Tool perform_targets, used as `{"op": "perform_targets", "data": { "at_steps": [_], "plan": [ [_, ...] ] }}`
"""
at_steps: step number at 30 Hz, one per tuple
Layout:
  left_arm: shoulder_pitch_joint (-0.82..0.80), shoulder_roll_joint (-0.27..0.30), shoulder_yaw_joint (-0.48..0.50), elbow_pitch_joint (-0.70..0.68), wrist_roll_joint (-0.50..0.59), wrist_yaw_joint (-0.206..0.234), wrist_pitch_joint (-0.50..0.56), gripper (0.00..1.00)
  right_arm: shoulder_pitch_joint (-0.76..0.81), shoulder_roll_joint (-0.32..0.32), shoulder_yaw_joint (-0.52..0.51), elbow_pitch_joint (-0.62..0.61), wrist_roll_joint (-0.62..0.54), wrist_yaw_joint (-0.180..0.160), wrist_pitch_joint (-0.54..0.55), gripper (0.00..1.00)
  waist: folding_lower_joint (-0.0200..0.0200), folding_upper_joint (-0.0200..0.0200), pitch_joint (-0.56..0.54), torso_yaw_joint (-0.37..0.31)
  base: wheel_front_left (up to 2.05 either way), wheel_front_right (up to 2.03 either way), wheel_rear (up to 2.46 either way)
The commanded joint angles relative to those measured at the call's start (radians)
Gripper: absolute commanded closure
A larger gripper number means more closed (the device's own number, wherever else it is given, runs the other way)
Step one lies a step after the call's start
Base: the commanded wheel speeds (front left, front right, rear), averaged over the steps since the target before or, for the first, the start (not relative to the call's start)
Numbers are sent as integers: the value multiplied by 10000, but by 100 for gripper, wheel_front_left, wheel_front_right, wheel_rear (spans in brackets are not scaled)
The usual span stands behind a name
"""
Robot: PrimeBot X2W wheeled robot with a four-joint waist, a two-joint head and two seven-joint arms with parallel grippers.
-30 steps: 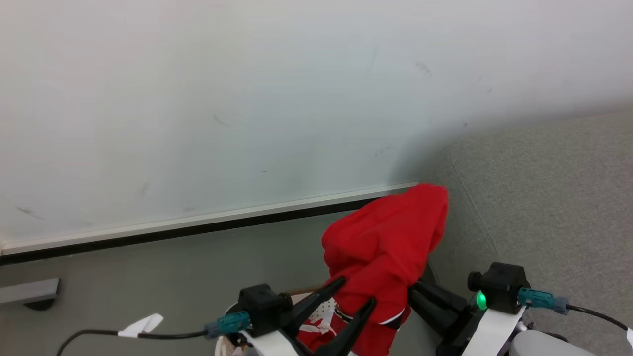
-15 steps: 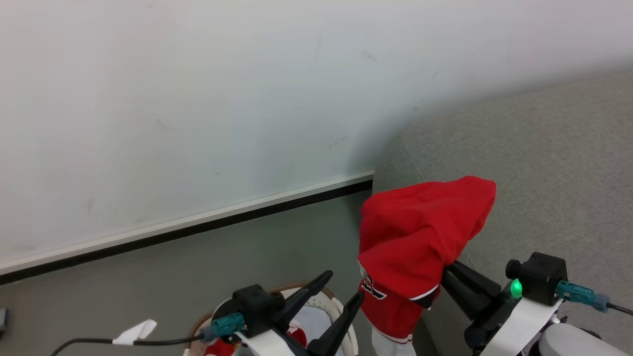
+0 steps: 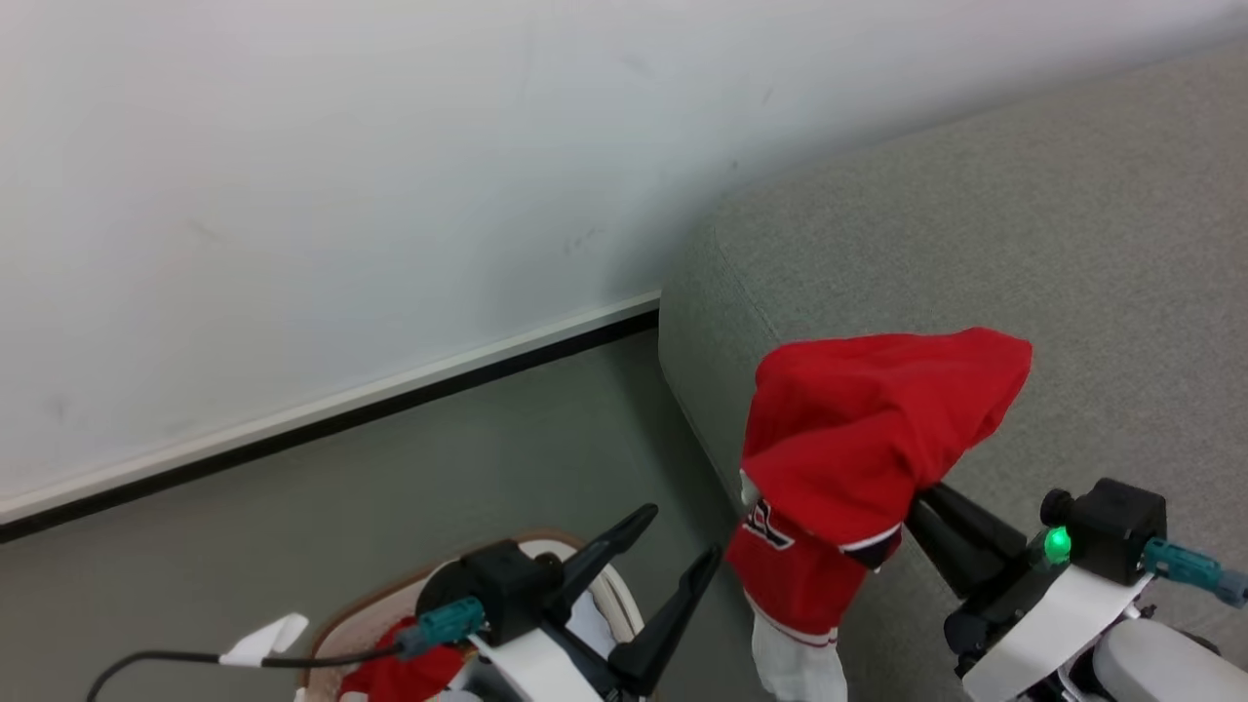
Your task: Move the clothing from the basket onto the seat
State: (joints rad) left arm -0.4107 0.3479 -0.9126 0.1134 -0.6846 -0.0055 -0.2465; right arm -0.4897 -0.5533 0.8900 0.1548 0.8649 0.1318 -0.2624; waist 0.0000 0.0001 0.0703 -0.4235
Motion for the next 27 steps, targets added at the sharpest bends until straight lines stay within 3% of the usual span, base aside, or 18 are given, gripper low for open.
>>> {"op": "perform_targets", "data": {
  "at_steps": [1,5,10,16,27],
  "plan": [
    [-198,71,39,-48,159,30,27,0,-7,112,-207,-30,-113,-21,-38,100,0,-1,359,-65,0,0,0],
    [-690,217,70,-180,416,60,156,0,-256,365,-1411,101,-633,-21,-36,100,0,-1,1273,-5,0,0,0],
    [-1691,429,153,-442,949,-17,462,0,-727,1189,-3852,612,-1530,-22,-36,100,0,-1,2779,282,0,0,0],
    [-3105,642,281,-672,1508,-253,747,0,-2071,1721,-6593,1424,-2607,-22,-36,100,0,-1,4408,911,0,0,0],
    [-4247,532,452,-906,1869,-278,776,0,-5611,993,-10874,4390,-4558,-22,187,100,0,-1,5778,2063,0,0,0]
  ]
}}
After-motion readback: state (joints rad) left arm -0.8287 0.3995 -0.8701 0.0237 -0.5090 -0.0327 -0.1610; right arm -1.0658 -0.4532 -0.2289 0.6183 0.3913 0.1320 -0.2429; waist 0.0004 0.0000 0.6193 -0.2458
